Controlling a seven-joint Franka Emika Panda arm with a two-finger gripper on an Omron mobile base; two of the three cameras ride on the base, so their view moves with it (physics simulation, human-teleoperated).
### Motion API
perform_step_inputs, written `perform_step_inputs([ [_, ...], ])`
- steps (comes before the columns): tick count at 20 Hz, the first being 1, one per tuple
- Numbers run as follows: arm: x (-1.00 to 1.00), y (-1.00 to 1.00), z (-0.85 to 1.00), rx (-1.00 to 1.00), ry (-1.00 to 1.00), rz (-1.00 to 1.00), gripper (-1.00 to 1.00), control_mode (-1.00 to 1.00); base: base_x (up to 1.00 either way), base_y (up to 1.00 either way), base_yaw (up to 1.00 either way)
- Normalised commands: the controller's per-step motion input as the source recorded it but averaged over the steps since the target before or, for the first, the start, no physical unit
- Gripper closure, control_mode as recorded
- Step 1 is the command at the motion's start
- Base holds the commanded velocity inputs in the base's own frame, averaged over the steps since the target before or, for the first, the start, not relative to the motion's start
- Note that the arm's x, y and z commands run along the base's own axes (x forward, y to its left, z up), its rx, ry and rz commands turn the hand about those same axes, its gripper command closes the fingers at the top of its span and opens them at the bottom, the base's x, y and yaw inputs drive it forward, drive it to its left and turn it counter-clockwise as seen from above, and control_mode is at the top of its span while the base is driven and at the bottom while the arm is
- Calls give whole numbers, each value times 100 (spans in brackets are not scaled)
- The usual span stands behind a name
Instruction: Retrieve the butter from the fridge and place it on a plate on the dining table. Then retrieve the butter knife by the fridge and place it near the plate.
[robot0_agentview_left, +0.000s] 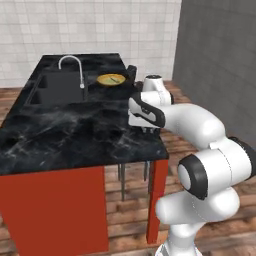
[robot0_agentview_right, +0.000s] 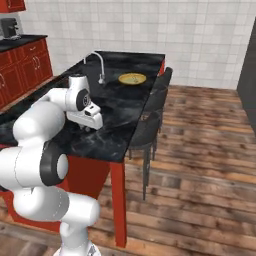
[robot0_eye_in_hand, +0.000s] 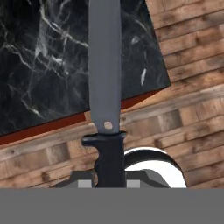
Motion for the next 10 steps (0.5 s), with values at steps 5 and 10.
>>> perform_step_inputs([
  [5,0,0,0,0,0,0,100,100,0,-100,17],
  [10,0,0,0,0,0,0,100,100,0,-100,31],
])
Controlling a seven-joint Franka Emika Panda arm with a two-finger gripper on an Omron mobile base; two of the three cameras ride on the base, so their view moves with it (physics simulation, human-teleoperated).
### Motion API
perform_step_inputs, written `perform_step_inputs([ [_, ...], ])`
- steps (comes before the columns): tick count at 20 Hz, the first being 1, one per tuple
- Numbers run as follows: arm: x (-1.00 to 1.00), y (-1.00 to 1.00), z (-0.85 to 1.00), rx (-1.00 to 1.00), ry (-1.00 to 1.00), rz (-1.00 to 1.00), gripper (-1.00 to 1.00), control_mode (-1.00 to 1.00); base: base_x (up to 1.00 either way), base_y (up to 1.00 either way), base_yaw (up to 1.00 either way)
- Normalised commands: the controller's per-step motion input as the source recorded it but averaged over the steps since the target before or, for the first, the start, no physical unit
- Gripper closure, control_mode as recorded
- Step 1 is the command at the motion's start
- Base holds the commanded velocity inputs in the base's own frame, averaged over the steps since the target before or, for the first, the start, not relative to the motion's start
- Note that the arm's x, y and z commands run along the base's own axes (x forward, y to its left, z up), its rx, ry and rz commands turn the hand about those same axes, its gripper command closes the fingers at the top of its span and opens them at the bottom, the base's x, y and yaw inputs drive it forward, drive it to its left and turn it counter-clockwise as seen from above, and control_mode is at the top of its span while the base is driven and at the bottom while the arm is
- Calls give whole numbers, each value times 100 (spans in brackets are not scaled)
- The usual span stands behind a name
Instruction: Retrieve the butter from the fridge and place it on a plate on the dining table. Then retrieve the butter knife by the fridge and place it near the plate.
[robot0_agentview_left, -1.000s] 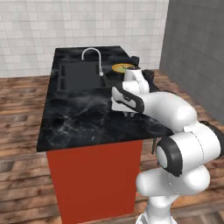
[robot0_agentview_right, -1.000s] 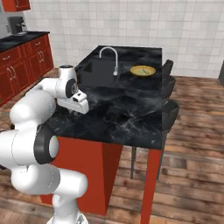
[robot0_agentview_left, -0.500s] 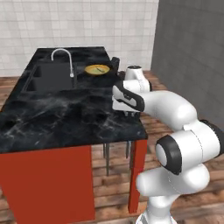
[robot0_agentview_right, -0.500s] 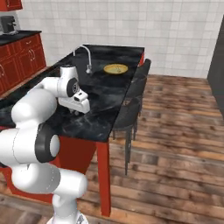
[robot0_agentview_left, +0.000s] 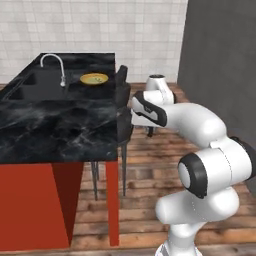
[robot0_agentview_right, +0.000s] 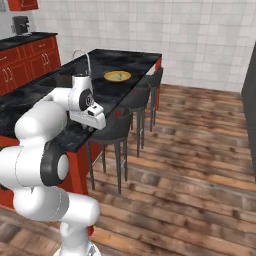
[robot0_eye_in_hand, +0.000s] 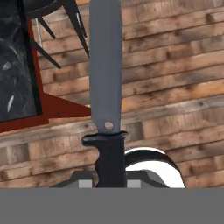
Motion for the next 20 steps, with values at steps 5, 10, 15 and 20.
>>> perform_step_inputs([
  [5,0,0,0,0,0,0,100,100,22,-96,43],
  [10,0,0,0,0,0,0,100,100,33,-88,46],
  [15,0,0,0,0,0,0,100,100,39,-92,45],
  [20,0,0,0,0,0,0,100,100,45,-94,45],
])
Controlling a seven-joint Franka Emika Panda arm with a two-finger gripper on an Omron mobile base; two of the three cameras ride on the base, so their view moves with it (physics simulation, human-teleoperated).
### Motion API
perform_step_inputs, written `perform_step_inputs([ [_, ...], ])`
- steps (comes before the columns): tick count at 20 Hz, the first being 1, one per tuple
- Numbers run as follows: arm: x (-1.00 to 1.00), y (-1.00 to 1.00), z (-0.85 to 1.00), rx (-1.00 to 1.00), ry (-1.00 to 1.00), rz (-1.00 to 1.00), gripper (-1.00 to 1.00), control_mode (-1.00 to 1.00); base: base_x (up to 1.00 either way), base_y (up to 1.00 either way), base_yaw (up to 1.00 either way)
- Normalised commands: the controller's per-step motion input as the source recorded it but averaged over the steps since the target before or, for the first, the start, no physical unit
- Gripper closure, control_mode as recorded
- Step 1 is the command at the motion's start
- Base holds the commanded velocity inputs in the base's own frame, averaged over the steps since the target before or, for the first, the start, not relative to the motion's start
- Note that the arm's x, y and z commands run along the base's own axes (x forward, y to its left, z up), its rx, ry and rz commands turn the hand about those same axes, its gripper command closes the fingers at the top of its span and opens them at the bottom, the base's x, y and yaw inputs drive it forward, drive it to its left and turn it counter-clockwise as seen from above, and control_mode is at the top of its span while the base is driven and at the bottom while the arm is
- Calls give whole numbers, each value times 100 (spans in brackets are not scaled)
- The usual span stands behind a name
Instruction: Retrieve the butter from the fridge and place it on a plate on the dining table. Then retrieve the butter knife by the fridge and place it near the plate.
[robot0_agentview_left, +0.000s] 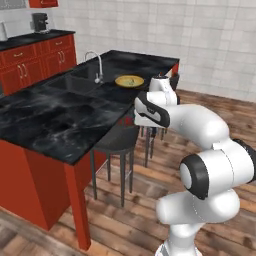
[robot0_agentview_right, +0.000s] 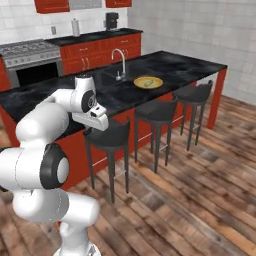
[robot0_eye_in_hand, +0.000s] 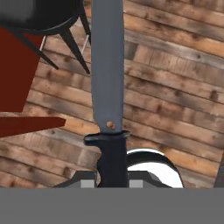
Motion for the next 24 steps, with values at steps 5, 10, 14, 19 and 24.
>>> perform_step_inputs([
  [5,0,0,0,0,0,0,100,100,55,-94,44],
  [10,0,0,0,0,0,0,100,100,61,-92,44],
  [14,0,0,0,0,0,0,100,100,67,-96,42],
  [19,0,0,0,0,0,0,100,100,49,-100,40],
  [24,0,0,0,0,0,0,100,100,32,-100,36],
])
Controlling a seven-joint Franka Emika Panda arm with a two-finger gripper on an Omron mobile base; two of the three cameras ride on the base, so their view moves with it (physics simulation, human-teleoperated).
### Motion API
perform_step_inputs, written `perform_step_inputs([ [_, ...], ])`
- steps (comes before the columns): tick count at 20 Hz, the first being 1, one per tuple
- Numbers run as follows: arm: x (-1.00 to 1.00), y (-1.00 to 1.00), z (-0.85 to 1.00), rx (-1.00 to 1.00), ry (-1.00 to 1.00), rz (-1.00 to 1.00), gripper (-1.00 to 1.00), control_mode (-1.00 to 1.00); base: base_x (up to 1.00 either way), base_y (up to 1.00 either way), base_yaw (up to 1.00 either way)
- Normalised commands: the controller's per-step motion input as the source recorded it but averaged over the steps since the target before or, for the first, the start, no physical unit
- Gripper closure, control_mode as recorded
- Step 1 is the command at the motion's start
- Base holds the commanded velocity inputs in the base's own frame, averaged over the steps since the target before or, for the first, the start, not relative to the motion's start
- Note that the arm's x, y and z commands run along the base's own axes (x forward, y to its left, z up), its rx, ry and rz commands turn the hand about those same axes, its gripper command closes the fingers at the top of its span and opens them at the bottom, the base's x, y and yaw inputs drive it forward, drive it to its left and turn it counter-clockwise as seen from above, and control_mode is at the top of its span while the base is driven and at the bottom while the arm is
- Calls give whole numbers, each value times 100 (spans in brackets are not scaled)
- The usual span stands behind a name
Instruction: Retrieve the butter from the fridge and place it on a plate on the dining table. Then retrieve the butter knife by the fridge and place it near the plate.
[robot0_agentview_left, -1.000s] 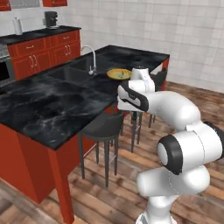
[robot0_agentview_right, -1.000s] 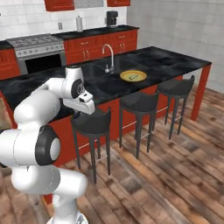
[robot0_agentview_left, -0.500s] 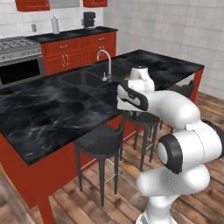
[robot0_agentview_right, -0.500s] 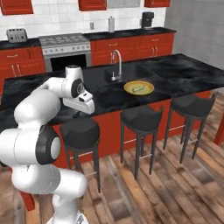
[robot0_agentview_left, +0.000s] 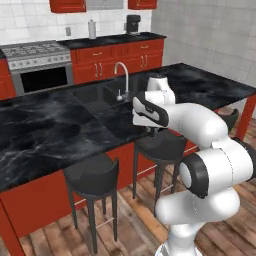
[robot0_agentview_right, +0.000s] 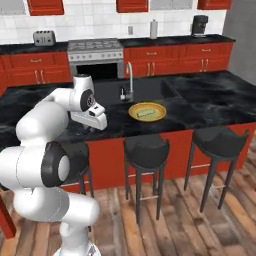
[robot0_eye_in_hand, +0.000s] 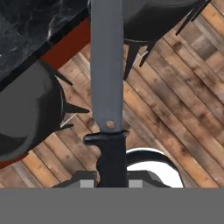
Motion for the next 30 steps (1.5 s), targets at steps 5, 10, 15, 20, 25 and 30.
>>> perform_step_inputs([
  [5,0,0,0,0,0,0,100,100,34,-100,35],
  [10,0,0,0,0,0,0,100,100,42,-98,36],
  [15,0,0,0,0,0,0,100,100,60,-86,35],
  [20,0,0,0,0,0,0,100,100,64,-53,20],
  [25,0,0,0,0,0,0,100,100,67,-17,13],
  [30,0,0,0,0,0,0,100,100,40,-11,5],
])
